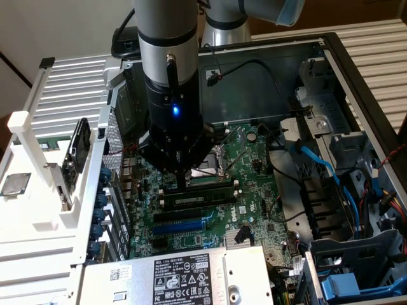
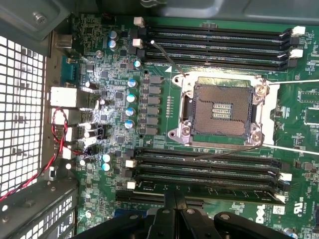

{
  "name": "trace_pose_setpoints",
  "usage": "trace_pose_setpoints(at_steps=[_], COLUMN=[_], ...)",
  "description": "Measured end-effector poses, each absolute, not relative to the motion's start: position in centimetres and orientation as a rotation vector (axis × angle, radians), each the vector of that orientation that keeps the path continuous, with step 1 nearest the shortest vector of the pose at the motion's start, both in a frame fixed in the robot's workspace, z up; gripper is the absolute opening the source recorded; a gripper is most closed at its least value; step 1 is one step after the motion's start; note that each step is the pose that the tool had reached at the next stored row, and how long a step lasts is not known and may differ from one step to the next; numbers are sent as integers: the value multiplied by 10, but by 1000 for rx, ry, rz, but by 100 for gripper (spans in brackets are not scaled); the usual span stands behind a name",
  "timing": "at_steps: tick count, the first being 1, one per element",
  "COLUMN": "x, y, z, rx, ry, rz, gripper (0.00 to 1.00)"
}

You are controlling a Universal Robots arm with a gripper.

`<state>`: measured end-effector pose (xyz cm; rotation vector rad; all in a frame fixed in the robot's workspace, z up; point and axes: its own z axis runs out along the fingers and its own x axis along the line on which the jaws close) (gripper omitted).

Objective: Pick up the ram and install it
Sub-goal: 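Press down the ram until it locks into place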

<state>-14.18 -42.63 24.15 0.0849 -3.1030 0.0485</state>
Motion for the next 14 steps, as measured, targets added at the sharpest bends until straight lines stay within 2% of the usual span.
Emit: trace_pose_setpoints(at_steps=[14], x=[-143], y=[-428], z=[235], rx=[82], ry=[-3105], rz=[22], gripper=[10])
